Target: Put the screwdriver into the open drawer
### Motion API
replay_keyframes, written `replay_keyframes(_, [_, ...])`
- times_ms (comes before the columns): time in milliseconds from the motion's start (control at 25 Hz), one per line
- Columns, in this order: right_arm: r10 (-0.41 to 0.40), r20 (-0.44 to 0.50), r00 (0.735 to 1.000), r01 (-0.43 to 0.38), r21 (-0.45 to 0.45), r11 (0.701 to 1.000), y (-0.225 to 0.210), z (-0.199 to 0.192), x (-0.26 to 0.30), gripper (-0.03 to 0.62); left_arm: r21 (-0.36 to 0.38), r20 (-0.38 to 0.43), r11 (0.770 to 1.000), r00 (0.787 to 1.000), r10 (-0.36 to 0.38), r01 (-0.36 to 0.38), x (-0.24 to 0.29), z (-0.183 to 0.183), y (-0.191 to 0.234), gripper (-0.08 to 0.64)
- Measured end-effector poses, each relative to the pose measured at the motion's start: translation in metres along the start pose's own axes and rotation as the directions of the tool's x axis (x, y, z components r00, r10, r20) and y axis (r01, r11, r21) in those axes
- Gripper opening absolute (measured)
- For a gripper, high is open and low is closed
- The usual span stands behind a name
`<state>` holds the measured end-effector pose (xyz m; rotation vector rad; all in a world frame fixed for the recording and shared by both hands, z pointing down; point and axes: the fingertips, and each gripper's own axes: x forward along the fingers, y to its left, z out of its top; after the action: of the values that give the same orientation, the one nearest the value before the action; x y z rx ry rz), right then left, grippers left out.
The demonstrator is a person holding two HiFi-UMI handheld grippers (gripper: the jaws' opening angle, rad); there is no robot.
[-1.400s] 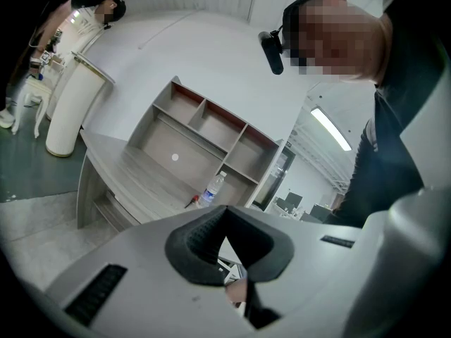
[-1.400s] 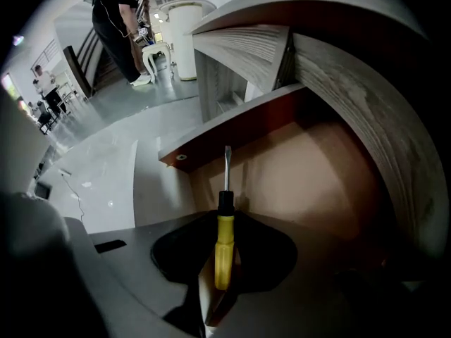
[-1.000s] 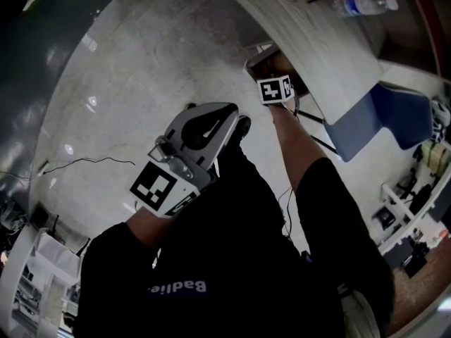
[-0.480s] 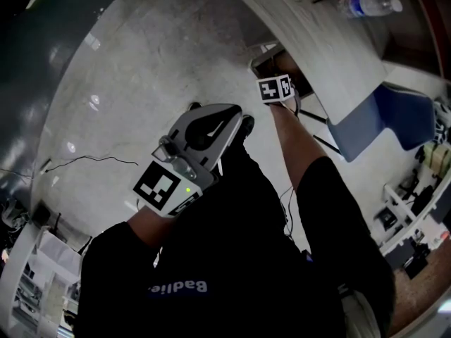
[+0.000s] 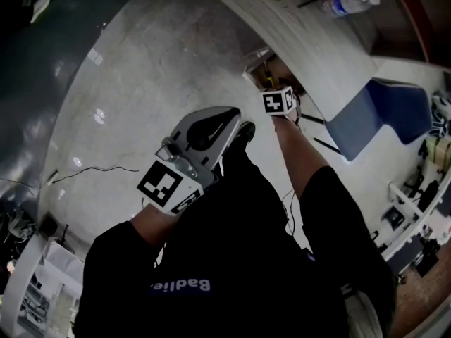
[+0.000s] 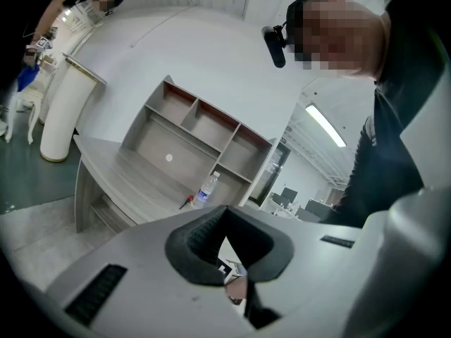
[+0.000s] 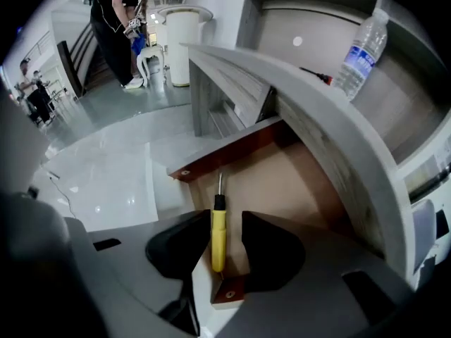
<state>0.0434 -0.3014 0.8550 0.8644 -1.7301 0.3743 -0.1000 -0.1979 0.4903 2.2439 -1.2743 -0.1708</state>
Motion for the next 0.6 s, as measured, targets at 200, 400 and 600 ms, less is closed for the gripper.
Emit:
replay_keyframes(200, [0.027, 0.084, 0.996, -0.034, 0.083, 0.996, 0.001, 0.009, -0.037, 0.157, 0.022, 0.003, 0.999, 1.000, -0.030, 0.030, 0.002, 0.014, -0.018, 0.002])
replay_keyframes(400, [0.038, 0.187, 0.982, -0.065, 0.142, 0.988, -0.003, 0.021, -0.092, 0.148, 0.044, 0.006, 0.997, 0.998, -0.067, 0.067, 0.001, 0.026, -0.040, 0.002])
replay_keyframes(600, [0.071, 0.291, 0.954, -0.132, 0.196, 0.972, -0.001, 0.027, -0.151, 0.130, 0.071, 0.003, 0.991, 0.993, -0.117, 0.116, 0.001, 0.036, -0.066, 0.002])
